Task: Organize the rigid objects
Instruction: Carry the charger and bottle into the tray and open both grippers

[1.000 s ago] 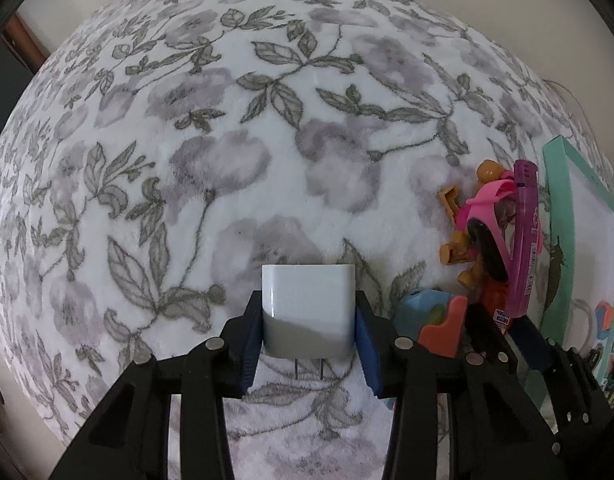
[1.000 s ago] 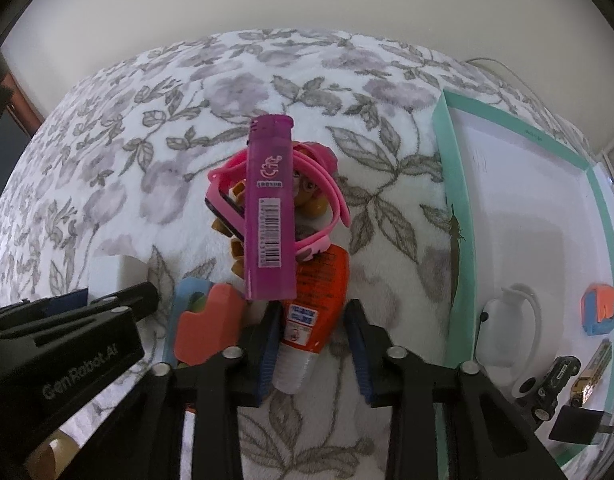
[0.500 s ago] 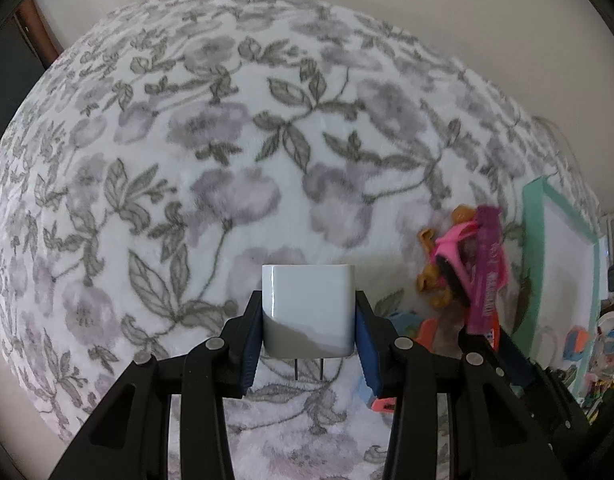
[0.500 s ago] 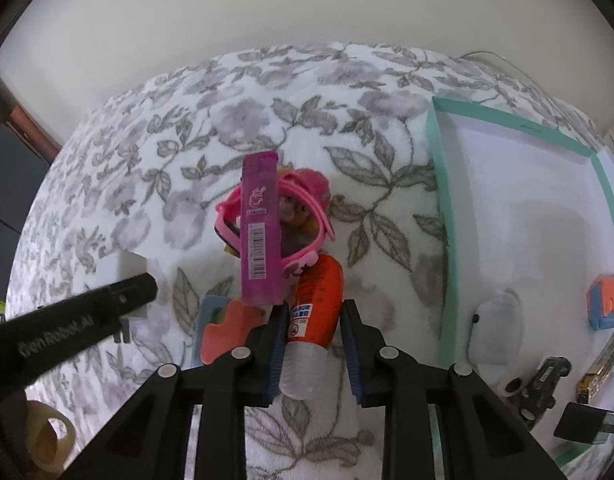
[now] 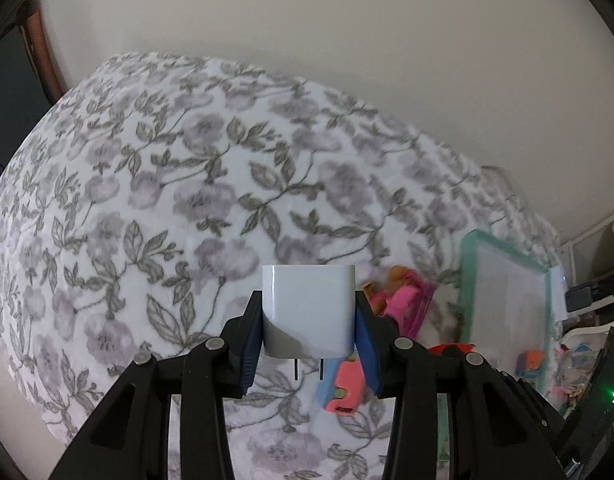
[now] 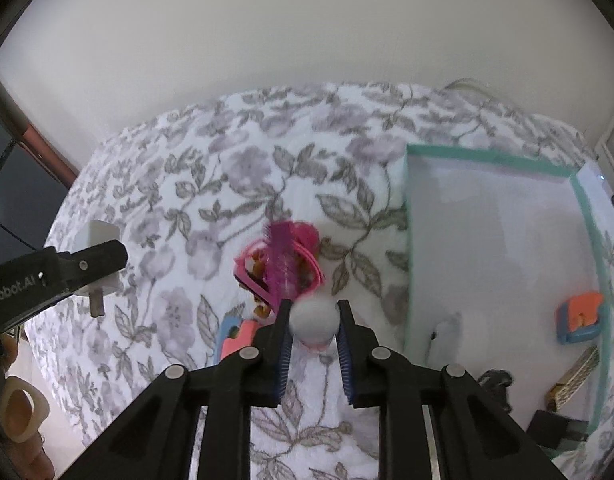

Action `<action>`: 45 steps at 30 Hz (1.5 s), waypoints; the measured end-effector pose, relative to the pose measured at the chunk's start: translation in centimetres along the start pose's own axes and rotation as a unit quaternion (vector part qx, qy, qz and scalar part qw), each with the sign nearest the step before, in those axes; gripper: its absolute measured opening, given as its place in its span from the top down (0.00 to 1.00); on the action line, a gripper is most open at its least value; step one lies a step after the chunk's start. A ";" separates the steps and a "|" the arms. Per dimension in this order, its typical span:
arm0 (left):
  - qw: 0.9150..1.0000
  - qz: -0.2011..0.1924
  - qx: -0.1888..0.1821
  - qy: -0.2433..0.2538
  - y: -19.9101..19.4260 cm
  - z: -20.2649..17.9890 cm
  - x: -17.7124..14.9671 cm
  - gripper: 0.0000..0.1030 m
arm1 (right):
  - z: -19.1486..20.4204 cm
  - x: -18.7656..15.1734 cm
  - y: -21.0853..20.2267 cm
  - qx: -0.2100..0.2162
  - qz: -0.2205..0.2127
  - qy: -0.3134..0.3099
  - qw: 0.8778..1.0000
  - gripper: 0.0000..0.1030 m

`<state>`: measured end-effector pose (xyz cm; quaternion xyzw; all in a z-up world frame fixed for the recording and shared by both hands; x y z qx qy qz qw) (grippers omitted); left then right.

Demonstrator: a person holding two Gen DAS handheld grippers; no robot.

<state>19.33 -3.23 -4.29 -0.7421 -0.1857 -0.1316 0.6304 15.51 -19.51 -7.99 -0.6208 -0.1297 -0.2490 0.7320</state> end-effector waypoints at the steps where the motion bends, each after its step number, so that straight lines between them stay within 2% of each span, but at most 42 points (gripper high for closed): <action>1: 1.000 -0.004 -0.007 0.001 -0.5 -0.4 0.1 0.58 | -0.2 0.2 -0.4 0.002 -0.004 0.002 1.000 0.79; 6: 0.999 -0.022 -0.021 0.024 -1.7 -2.4 0.1 0.58 | -2.6 0.8 -2.7 -0.005 -0.027 0.022 0.999 0.79; 10: 0.997 -0.019 -0.036 0.059 -1.4 -5.7 -1.1 0.58 | -6.4 1.2 -4.7 -0.040 -0.047 0.049 0.997 0.79; 14: 0.993 -0.007 -0.054 0.105 -0.5 -9.8 -3.1 0.58 | -10.7 0.6 -5.6 -0.082 -0.046 0.079 0.992 0.79; 19: 0.982 0.008 -0.077 0.171 0.5 -15.1 -6.5 0.58 | -15.5 -0.5 -6.4 -0.118 -0.037 0.111 0.986 0.79; 26: 0.966 0.038 -0.117 0.227 1.8 -20.3 -11.1 0.58 | -19.1 -2.0 -7.4 -0.124 -0.031 0.138 0.982 0.78; 32: 0.961 0.060 -0.135 0.232 2.9 -21.6 -12.7 0.58 | -20.3 -2.8 -7.1 -0.122 -0.017 0.146 0.982 0.78; 45: 0.959 0.067 -0.113 0.250 3.5 -21.6 -13.3 0.55 | -20.1 -3.7 -5.3 -0.121 0.018 0.139 0.983 0.78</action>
Point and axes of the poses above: each gripper's, at about its wrist camera, not at the fingertips, and y roughly the way its jaws point, z to its left, x to its top, the point moved 5 cm from there along y, roughly the way its jaws point, and after that the axes turned 2 degrees about -z, right-handed, at the moved point
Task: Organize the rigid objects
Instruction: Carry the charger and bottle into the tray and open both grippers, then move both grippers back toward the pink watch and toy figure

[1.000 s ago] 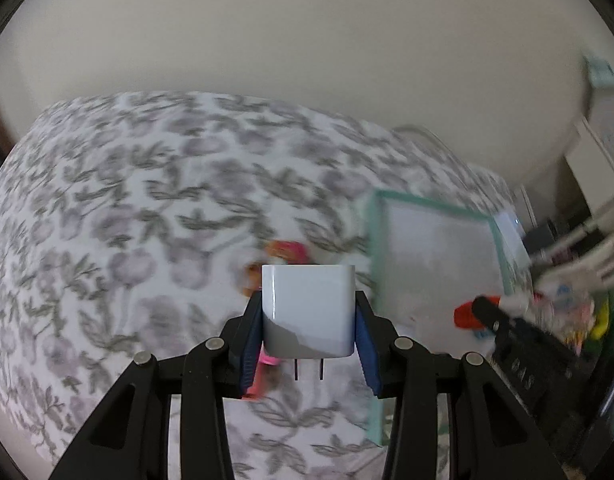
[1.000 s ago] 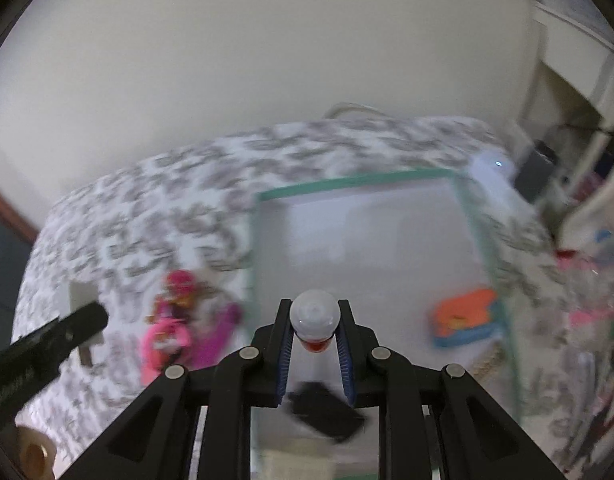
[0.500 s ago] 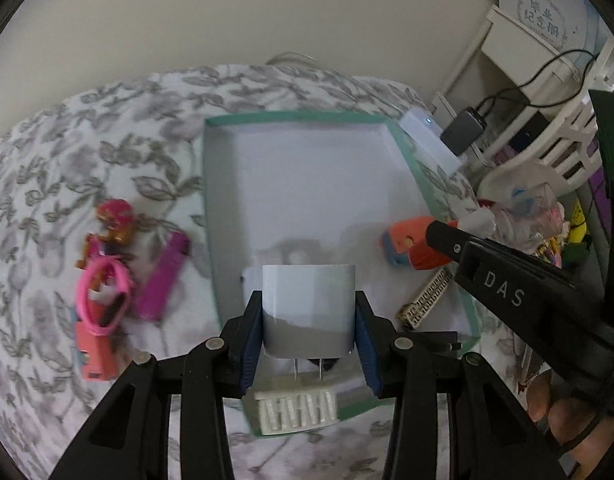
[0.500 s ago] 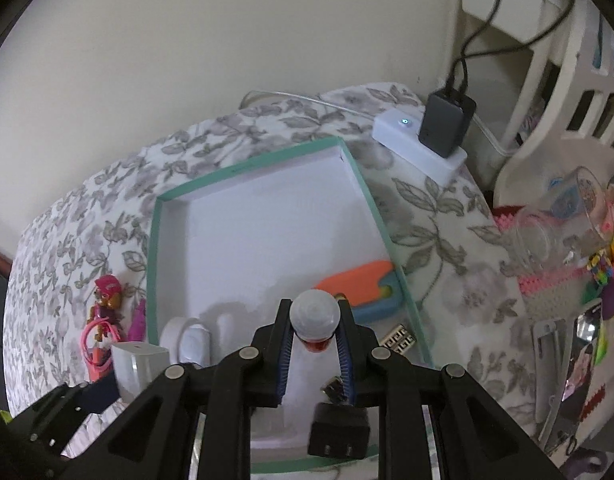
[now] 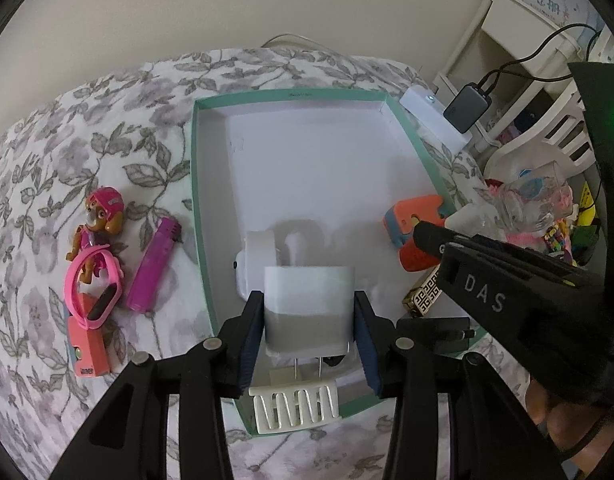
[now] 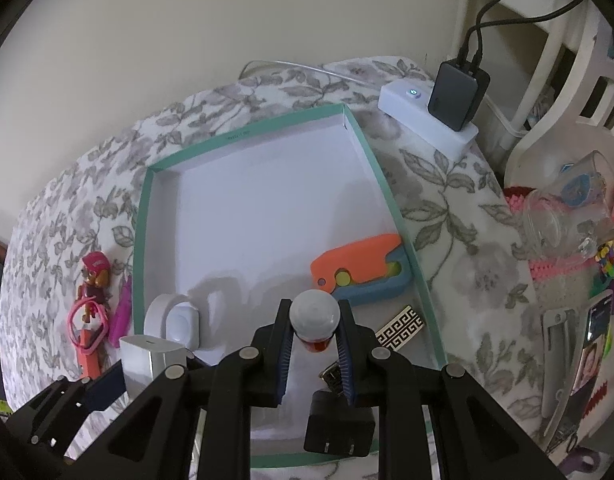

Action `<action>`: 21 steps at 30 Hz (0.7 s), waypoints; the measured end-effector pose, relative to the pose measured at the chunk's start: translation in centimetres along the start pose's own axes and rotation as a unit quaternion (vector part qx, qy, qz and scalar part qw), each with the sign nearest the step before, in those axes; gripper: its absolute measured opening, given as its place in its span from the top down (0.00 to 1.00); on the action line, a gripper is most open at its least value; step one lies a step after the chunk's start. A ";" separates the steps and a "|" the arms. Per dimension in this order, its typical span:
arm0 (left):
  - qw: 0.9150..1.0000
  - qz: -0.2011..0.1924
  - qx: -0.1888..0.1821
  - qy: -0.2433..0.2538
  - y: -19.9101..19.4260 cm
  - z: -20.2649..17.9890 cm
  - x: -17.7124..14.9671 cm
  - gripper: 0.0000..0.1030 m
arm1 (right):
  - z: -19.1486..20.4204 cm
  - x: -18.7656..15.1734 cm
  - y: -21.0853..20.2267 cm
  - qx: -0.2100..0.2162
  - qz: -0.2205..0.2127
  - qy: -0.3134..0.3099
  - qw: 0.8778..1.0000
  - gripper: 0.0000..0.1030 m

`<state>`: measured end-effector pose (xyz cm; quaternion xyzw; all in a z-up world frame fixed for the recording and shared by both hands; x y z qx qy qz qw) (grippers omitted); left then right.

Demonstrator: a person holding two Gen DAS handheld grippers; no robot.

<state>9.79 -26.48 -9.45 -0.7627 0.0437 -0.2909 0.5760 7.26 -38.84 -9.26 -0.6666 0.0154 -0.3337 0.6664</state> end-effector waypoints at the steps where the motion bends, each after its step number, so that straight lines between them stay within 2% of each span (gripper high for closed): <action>1: 1.000 -0.001 0.001 0.001 -0.1 0.0 0.0 0.54 | 0.0 0.0 0.0 -0.001 0.002 0.000 1.000 0.78; 3: 1.000 -0.006 0.006 0.004 -0.3 0.0 0.1 0.46 | 0.1 -0.1 0.1 -0.004 0.004 -0.001 1.000 0.78; 10: 1.000 -0.016 0.013 0.009 -1.0 0.2 0.4 0.46 | 0.2 0.0 0.0 -0.009 0.006 -0.005 1.000 0.77; 13: 1.000 -0.022 0.018 0.013 -1.6 0.2 0.6 0.45 | 0.2 0.2 -0.3 -0.014 0.003 -0.005 1.000 0.71; 15: 0.999 -0.026 0.022 0.013 -2.0 0.4 0.8 0.45 | 0.3 0.5 -0.9 -0.017 -0.005 -0.007 1.000 0.57; 21: 0.999 -0.039 0.027 -0.007 -3.7 1.8 1.7 0.45 | 0.9 1.6 -3.3 -0.008 -0.037 -0.009 0.999 0.55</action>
Point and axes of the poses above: each gripper's, at about its wrist camera, not at the fingertips, and y roughly the way its jaws point, z to its left, x to its top, the point moved 5 cm from there along y, roughly the way its jaws point, and after that the axes turned 2 degrees about -z, right-handed, at the moved point
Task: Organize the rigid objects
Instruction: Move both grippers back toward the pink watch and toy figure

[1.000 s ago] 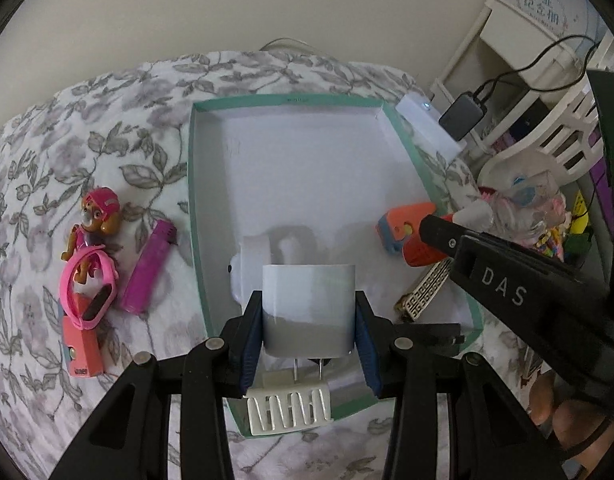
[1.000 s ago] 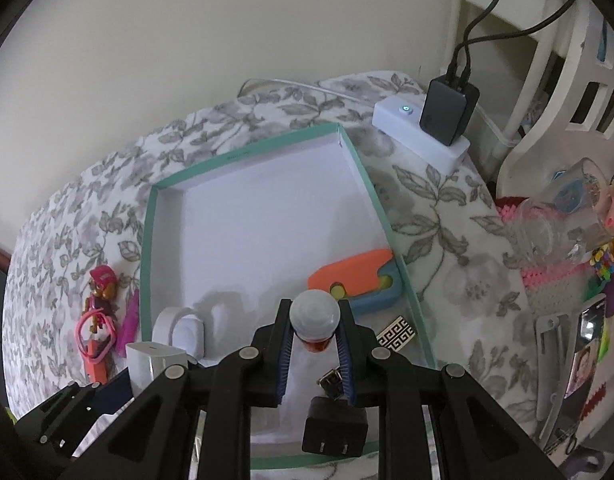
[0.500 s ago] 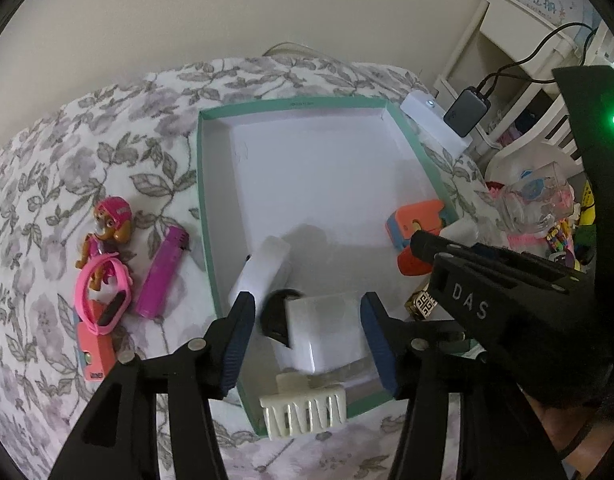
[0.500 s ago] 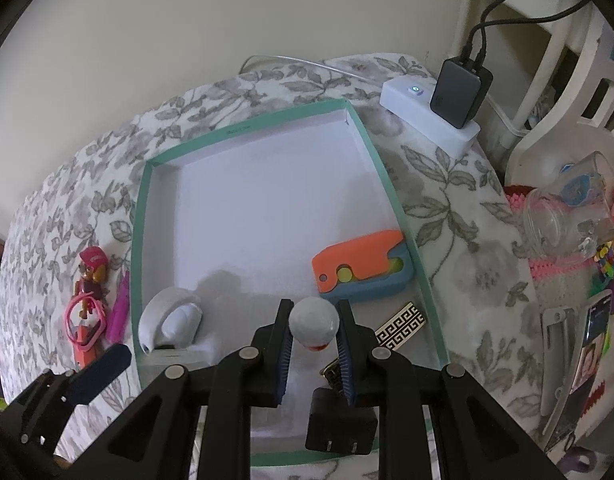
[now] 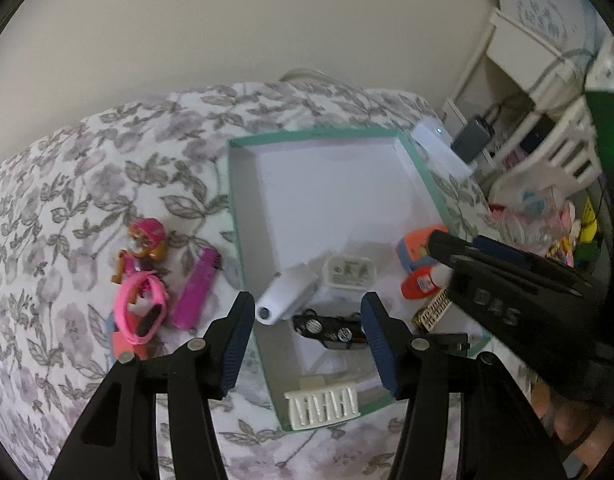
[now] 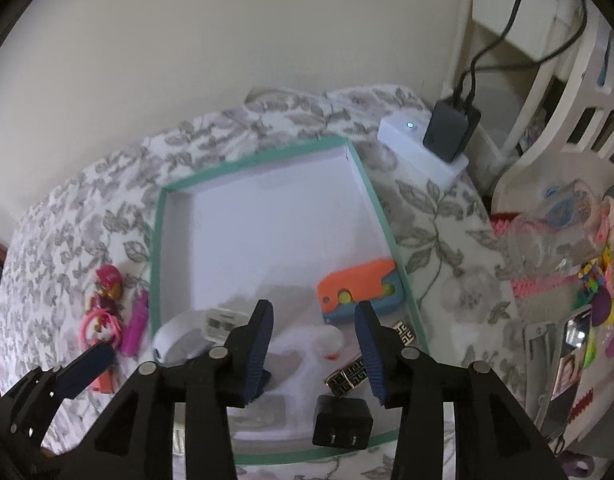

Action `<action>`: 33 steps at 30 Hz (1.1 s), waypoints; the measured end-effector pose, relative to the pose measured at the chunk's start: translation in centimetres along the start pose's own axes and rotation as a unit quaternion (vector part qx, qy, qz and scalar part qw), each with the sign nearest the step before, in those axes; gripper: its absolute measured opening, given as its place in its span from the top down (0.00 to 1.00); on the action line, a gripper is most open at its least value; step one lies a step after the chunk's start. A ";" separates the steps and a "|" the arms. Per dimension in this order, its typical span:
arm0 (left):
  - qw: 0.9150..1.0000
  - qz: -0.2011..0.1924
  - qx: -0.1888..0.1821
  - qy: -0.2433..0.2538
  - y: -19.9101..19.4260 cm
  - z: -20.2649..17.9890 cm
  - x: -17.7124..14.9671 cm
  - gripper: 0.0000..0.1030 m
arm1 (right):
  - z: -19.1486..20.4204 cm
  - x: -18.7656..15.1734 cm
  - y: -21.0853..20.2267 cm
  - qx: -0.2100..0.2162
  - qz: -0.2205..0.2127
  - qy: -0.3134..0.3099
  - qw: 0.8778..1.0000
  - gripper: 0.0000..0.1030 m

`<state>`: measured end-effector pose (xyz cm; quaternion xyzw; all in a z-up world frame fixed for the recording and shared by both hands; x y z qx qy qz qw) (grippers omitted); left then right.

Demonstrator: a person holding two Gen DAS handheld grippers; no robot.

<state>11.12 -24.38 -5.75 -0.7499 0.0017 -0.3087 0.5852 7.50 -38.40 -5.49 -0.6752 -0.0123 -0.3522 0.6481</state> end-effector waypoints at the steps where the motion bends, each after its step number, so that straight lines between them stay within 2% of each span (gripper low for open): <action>1: 1.000 -0.005 0.004 -0.010 -0.4 0.7 0.4 0.45 | 0.1 0.3 -0.6 0.001 -0.009 0.000 1.000 0.54; 2: 1.000 -0.007 0.006 -0.017 -0.7 1.1 0.5 0.43 | 0.3 0.6 -1.1 0.000 -0.016 0.000 1.000 0.48; 3: 1.000 -0.010 0.009 -0.028 -1.0 1.7 0.8 0.30 | 0.4 0.8 -1.7 -0.002 -0.025 -0.001 1.000 0.41; 5: 0.998 -0.017 0.012 -0.055 -1.7 3.2 1.3 0.18 | 0.8 1.3 -2.8 -0.005 -0.042 -0.005 0.999 0.39; 7: 0.996 -0.025 0.021 -0.081 -2.4 4.7 1.7 0.18 | 1.5 1.7 -3.6 -0.005 -0.052 -0.014 0.999 0.38; 11: 0.992 -0.033 0.058 -0.106 -3.2 7.3 1.9 0.17 | 2.9 2.0 -4.4 0.002 -0.066 -0.026 0.997 0.23; 14: 0.988 -0.028 0.080 -0.127 -3.4 9.3 1.7 0.17 | 4.3 2.0 -4.2 0.015 -0.068 -0.037 0.997 0.22; 16: 0.985 -0.023 0.098 -0.140 -3.5 10.7 1.4 0.11 | 5.5 1.8 -3.9 0.023 -0.068 -0.046 0.996 0.16; 18: 0.980 -0.020 0.117 -0.158 -3.7 12.5 1.0 0.09 | 6.6 1.5 -3.5 0.028 -0.067 -0.056 0.996 0.03; 25: 0.959 -0.014 0.144 -0.244 -4.8 19.5 -0.6 0.09 | 10.7 0.9 -2.0 0.074 -0.068 -0.071 0.992 0.00; 29: 0.953 -0.009 0.168 -0.250 -5.0 21.7 -1.2 0.09 | 12.9 0.3 -1.0 0.084 -0.067 -0.083 0.991 0.00; 33: 0.952 0.005 0.164 -0.258 -4.4 22.7 -2.1 0.09 | 14.7 -0.5 0.5 0.103 -0.039 -0.075 0.991 0.00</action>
Point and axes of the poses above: each gripper's, at about its wrist camera, not at the fingertips, and y roughly the way its jaws point, z to its left, x to its top, the point moved 5 cm from there along y, roughly the way its jaws point, and after that the axes turned 2 degrees about -z, right-handed, at the moved point
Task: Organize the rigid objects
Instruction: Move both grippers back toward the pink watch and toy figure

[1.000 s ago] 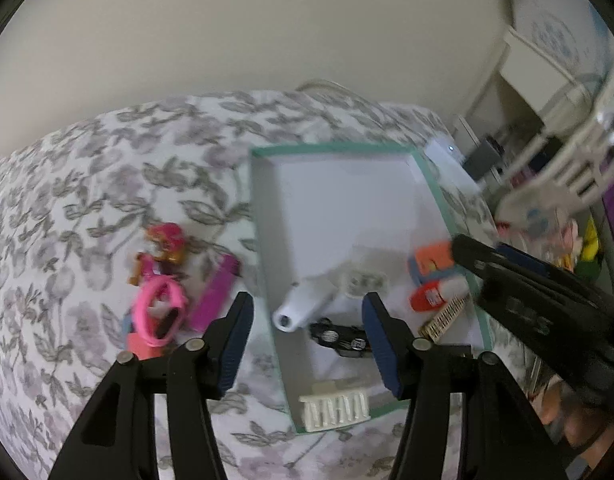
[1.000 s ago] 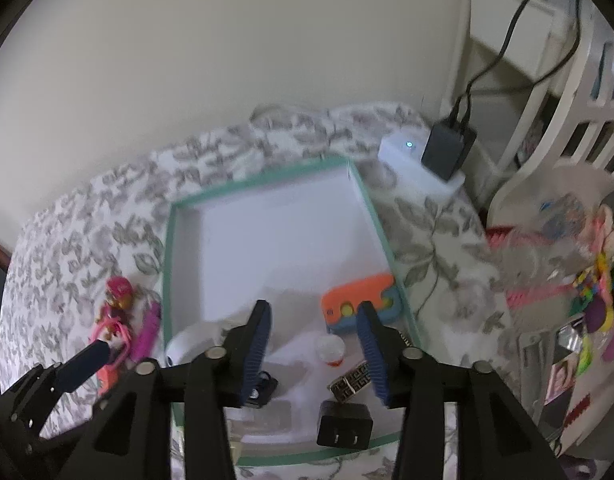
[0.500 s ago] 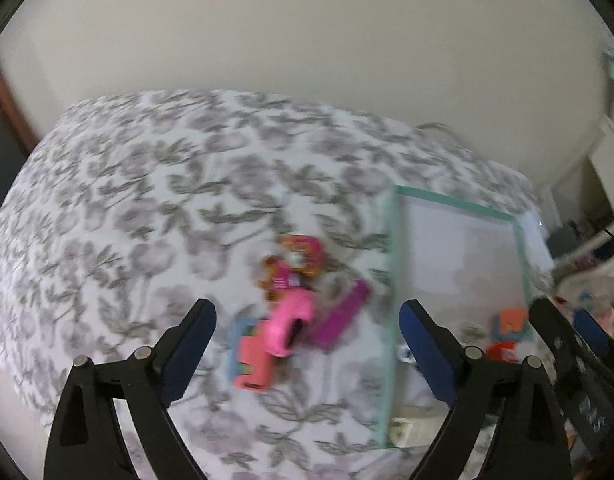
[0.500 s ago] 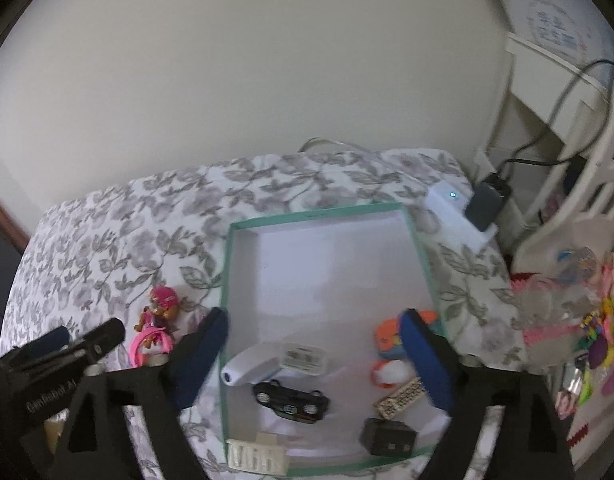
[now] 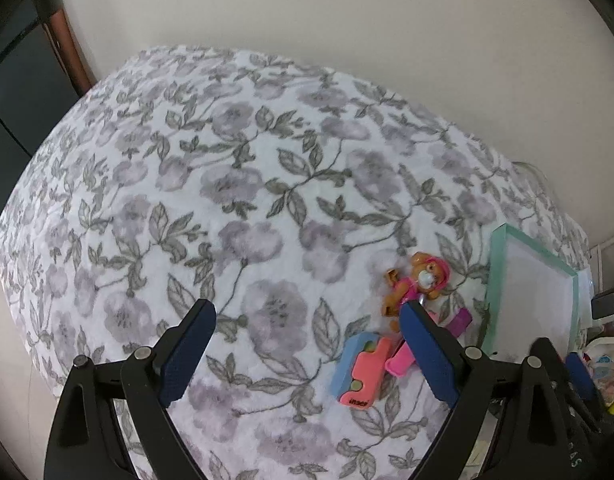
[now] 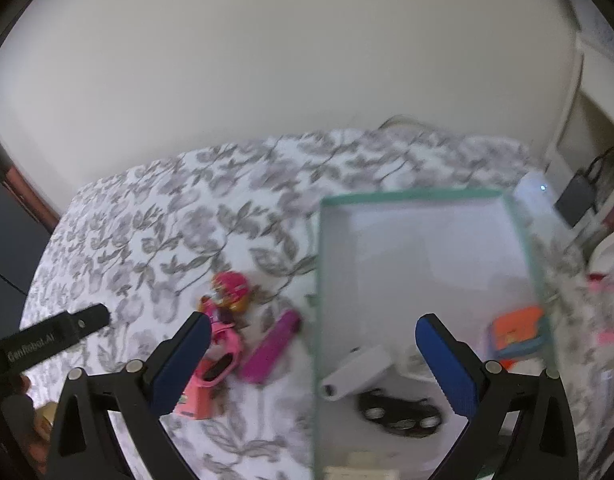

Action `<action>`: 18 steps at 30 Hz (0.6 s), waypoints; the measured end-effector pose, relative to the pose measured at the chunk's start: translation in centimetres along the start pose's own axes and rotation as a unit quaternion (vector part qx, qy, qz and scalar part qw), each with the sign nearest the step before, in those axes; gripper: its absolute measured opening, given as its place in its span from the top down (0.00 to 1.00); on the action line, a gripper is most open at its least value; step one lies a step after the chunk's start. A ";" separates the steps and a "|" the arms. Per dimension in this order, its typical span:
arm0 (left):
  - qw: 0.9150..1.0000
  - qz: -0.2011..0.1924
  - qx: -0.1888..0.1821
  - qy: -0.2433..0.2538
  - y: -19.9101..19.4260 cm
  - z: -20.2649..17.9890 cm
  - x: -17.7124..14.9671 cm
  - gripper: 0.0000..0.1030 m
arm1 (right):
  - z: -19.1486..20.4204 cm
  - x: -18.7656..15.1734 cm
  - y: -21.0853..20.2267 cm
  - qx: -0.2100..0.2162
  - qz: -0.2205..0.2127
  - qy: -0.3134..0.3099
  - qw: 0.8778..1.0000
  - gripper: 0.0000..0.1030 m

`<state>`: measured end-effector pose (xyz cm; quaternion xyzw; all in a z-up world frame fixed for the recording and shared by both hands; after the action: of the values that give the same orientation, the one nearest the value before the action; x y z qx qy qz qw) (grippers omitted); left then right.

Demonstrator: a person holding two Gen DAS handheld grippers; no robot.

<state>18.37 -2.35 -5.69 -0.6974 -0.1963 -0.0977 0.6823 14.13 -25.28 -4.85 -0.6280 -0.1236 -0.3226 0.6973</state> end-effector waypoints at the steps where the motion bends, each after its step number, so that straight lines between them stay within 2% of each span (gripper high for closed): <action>1: 1.000 0.004 0.000 0.001 0.3 0.2 -0.1 0.09 | 0.5 -0.2 0.6 0.006 0.008 0.002 1.000 0.00; 4: 1.000 0.017 0.008 0.005 1.3 0.6 -0.7 0.09 | 1.9 -0.6 1.6 0.019 0.017 -0.006 1.000 0.00; 10: 0.998 0.058 0.023 -0.032 4.1 2.8 -1.8 0.09 | 4.5 -1.8 3.6 0.034 0.036 -0.034 0.998 0.03; 14: 0.994 0.094 0.028 -0.047 6.4 3.8 -3.0 0.09 | 5.7 -2.9 5.2 0.043 0.050 -0.036 0.997 0.07; 18: 0.991 0.112 0.028 -0.068 7.4 4.9 -3.5 0.09 | 6.5 -3.6 6.2 0.038 0.055 -0.043 0.997 0.13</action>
<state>17.62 2.11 -14.13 -0.7007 -0.1655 0.0326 0.6932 16.66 -17.95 -10.74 -0.6200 -0.1312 -0.2513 0.7316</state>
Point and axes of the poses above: each gripper's, at about its wrist camera, not at the fingertips, and y roughly the way its jaws point, z to its left, x to its top, the point moved 5 cm from there along y, roughly the way its jaws point, and after that the axes turned 2 degrees about -z, right-handed, at the moved point
